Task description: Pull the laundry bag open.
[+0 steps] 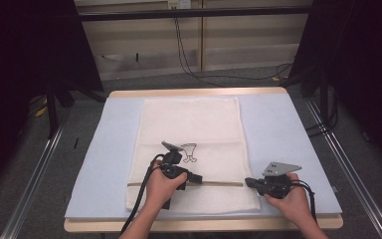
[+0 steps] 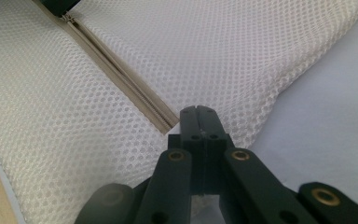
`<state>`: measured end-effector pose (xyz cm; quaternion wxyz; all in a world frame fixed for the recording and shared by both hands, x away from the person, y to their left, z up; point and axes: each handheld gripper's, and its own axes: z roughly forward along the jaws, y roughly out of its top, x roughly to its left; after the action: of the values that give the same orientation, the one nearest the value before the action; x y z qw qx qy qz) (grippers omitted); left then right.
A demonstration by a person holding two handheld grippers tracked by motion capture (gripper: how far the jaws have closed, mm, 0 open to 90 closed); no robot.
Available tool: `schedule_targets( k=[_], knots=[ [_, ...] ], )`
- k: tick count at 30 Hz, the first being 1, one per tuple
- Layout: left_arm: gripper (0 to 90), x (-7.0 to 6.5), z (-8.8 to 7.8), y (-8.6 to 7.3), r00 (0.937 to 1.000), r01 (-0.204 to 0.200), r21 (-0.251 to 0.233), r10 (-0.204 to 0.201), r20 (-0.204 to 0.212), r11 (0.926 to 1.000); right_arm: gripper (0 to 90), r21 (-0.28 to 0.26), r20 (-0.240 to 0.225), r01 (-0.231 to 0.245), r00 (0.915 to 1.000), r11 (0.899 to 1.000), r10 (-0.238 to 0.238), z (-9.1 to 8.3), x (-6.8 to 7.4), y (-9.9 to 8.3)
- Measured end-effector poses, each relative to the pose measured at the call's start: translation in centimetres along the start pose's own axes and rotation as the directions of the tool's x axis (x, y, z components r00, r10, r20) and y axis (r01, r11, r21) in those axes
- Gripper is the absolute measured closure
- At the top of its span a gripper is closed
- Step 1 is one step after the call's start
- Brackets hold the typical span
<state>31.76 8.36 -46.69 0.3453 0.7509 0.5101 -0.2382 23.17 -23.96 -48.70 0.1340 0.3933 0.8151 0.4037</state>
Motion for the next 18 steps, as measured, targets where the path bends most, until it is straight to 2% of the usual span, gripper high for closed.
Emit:
schedule_targets(
  k=[4,6,8,16,17,18],
  knots=[
    [87.2,-0.04,0.05,-0.06,0.9999,0.011,-0.009,-0.011,0.006,0.9999,90.0,0.001,-0.003,-0.003,1.0000,1.000,0.003,-0.02,-0.01,0.01],
    [87.2,0.02,-0.04,-0.07,1.0000,0.006,-0.002,-0.006,-0.005,1.0000,90.0,0.000,-0.001,-0.001,1.0000,1.000,0.001,-0.01,-0.01,0.01],
    [87.2,0.08,-0.11,-0.09,0.9999,0.015,-0.005,-0.015,0.008,0.9999,90.0,0.000,-0.001,-0.002,1.0000,1.000,0.002,-0.01,-0.02,0.01],
    [87.2,0.24,-0.20,-0.12,0.9998,0.015,-0.003,-0.015,0.010,0.9999,90.0,0.001,-0.002,-0.005,1.0000,1.000,0.005,-0.02,0.00,0.01],
    [87.2,0.25,-0.20,-0.14,0.9999,0.010,-0.002,-0.010,0.003,0.9999,90.0,0.001,-0.002,-0.004,1.0000,1.000,0.004,-0.02,-0.01,0.01],
    [87.2,0.25,-0.20,-0.18,0.9997,0.004,-0.007,-0.004,-0.025,1.0000,90.0,0.001,-0.002,-0.004,1.0000,1.000,0.004,-0.02,-0.01,0.01]
  ],
)
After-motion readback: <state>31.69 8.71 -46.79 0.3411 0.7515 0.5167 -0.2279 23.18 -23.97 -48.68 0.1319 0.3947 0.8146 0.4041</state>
